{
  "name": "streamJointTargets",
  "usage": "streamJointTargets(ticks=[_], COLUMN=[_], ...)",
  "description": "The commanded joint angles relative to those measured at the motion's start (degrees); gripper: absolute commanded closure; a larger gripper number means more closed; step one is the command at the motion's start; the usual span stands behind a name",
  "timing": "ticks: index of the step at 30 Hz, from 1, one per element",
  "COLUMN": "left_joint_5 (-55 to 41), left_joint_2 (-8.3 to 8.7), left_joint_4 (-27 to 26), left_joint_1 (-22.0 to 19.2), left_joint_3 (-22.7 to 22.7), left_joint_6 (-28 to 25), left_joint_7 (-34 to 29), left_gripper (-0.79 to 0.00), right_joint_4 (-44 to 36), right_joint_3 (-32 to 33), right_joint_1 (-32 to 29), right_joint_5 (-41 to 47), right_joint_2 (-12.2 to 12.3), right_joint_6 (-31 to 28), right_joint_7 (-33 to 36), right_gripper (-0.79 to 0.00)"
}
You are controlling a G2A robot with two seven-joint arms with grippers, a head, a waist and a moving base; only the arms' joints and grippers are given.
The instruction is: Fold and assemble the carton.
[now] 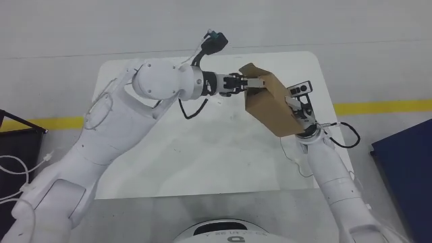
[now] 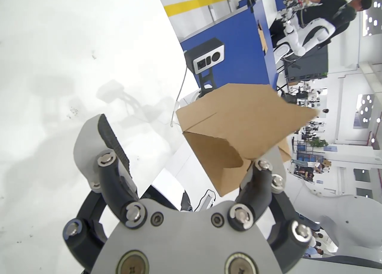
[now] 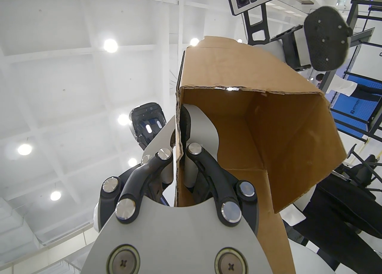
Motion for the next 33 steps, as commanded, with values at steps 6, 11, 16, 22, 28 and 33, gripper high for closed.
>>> streamJointTargets(ticks=[6,11,16,22,28,33], left_joint_5=[-1.4,0.0,-13.8,-30.0,-30.0,-29.1], left_joint_2=[1.79,3.26,3.12,2.26,2.26,2.22], left_joint_4=[-2.8,-4.8,-4.8,-2.0,-2.0,-3.1], left_joint_1=[4.2,8.5,13.0,13.7,13.7,13.7], left_joint_3=[-9.3,-13.8,-19.4,-22.6,-22.6,-22.0], left_joint_6=[-0.3,-0.3,-1.4,7.1,7.1,8.9], left_joint_7=[1.4,-1.5,2.6,9.3,9.3,11.6], left_gripper=[-0.785,-0.785,-0.785,-0.785,-0.785,-0.785], right_joint_4=[0.6,0.9,1.3,1.7,1.7,1.7], right_joint_3=[0.2,0.1,-0.1,0.2,0.5,0.5], right_joint_1=[0.4,0.9,1.5,2.1,2.1,2.1], right_joint_5=[-0.1,-0.3,-1.1,-3.2,-4.0,-4.0], right_joint_2=[-0.2,-0.4,-0.6,-0.6,-0.6,-0.6], right_joint_6=[0.1,0.2,0.1,-1.4,-2.2,-2.2], right_joint_7=[0.0,0.0,-0.3,-0.7,-1.1,-1.1], right_gripper=[0.000,0.000,0.000,0.000,0.000,0.000])
